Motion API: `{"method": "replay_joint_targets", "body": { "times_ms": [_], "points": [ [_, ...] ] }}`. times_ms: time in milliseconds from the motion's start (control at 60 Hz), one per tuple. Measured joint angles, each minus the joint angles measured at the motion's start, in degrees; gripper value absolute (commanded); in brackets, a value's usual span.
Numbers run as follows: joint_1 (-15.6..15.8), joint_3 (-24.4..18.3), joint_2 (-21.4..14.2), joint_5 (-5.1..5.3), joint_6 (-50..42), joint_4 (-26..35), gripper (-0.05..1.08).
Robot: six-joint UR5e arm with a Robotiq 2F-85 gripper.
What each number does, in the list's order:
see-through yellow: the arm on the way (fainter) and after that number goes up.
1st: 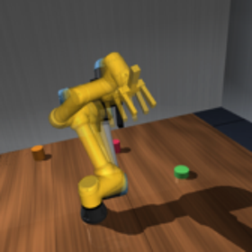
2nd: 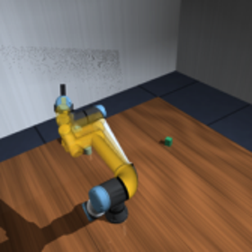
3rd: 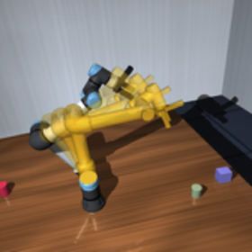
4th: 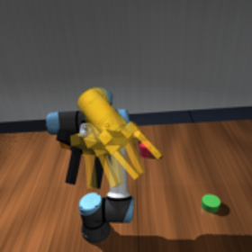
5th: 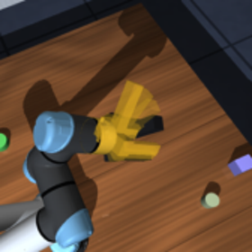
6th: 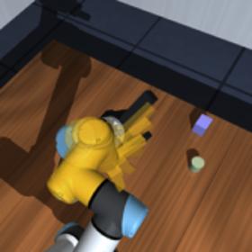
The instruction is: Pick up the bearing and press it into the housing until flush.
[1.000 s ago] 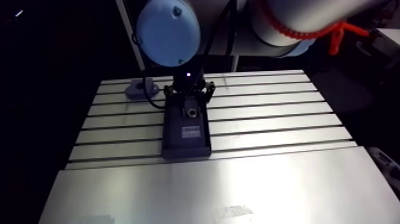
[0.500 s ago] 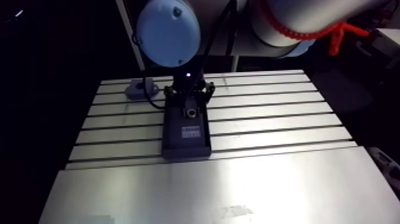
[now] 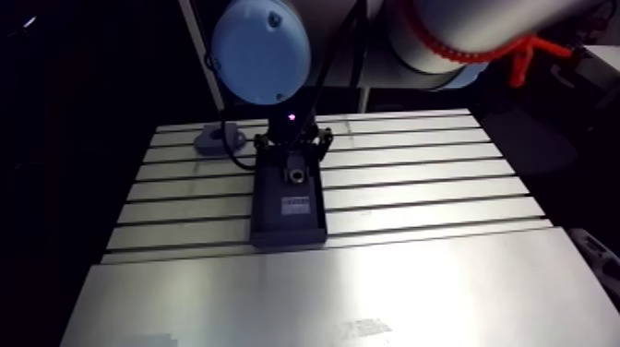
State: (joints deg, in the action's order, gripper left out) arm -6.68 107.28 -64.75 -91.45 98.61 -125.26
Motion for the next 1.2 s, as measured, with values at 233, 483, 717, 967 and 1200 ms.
{"method": "replay_joint_targets", "body": {
  "times_ms": [233, 483, 717, 967, 1200],
  "points": [
    [0.05, -0.13, -0.73, 0.1, 0.15, 0.17, 0.58],
    [0.28, -1.46, -2.77, 0.03, -0.11, 2.29, 0.59],
    [1.43, -5.07, -4.44, -0.05, -1.4, 6.79, 0.59],
    [3.55, -11.2, -3.38, -0.14, -2.36, 11.19, 0.59],
    [5.81, -17.61, -0.26, -0.4, -3.67, 14.86, 0.6]
  ]
}}
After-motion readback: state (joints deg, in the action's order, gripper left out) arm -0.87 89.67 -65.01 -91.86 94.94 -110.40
